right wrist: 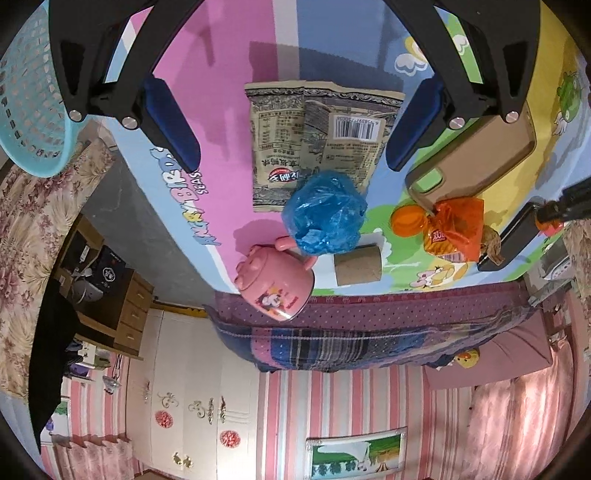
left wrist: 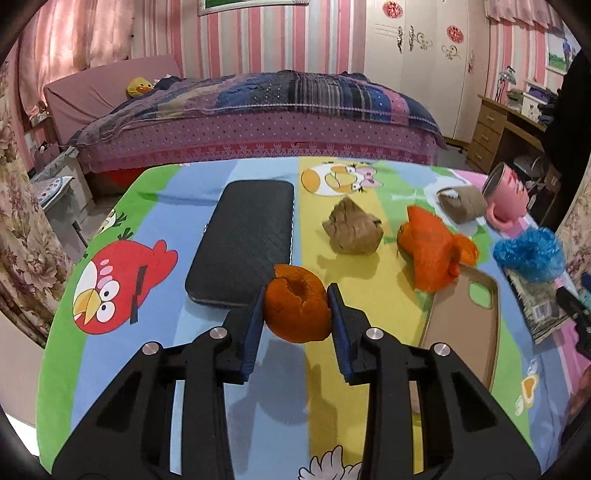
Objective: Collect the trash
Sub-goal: 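Grasp the orange peel with the left tool while the right tool grasps the blue plastic bag, then carry the orange peel and blue bag to the blue basket and release both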
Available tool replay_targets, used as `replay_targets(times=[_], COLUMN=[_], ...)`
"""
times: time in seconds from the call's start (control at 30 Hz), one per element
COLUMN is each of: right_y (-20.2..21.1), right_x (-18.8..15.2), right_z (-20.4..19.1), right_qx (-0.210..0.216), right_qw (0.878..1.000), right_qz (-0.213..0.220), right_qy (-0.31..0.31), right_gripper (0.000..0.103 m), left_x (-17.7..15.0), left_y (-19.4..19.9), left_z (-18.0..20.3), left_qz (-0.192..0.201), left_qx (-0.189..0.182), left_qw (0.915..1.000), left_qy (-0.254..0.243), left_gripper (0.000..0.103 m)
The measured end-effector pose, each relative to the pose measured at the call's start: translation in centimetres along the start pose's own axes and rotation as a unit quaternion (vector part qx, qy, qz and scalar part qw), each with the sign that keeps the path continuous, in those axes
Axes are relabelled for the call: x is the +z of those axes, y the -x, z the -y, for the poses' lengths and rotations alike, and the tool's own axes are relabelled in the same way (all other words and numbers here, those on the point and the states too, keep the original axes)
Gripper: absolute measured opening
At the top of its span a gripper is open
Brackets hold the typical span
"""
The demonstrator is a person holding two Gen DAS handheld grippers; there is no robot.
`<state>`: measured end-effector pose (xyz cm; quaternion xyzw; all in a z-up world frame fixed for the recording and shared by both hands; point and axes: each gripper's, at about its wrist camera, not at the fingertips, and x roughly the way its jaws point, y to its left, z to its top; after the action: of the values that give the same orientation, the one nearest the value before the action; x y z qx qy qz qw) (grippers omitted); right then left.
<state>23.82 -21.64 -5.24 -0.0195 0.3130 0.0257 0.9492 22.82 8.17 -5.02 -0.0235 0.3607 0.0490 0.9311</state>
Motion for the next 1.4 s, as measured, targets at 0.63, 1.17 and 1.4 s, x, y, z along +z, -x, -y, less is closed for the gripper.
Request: replay_targets(times=[0.63,1.17,1.4], right_y=[-4.6,6.3,9.4], right_x=[3.3,0.3,-2.8], right_z=[-2.3,2.7,5.8], right_qx=[0.045,0.013,-0.017], right_qw=[0.997,0.997,0.998], right_qz=[-0.032,0.051,0.051], right_qy=[0.058,0.055,0.044], right_gripper=[0.038,0.033,0.033], left_x=[1.0,1.4,1.1], left_y=[0.3,3.5,4.8], left_z=[0.2,4.8,8.4], left_qz=[0.010,0.032,0.042], left_qx=[-0.002,-0.033,-0.054], left_qw=[0.9999,0.9988,0.9969], left_qy=[0.003,-0.018,-0.040], left_gripper=[0.032,0.032,0.032])
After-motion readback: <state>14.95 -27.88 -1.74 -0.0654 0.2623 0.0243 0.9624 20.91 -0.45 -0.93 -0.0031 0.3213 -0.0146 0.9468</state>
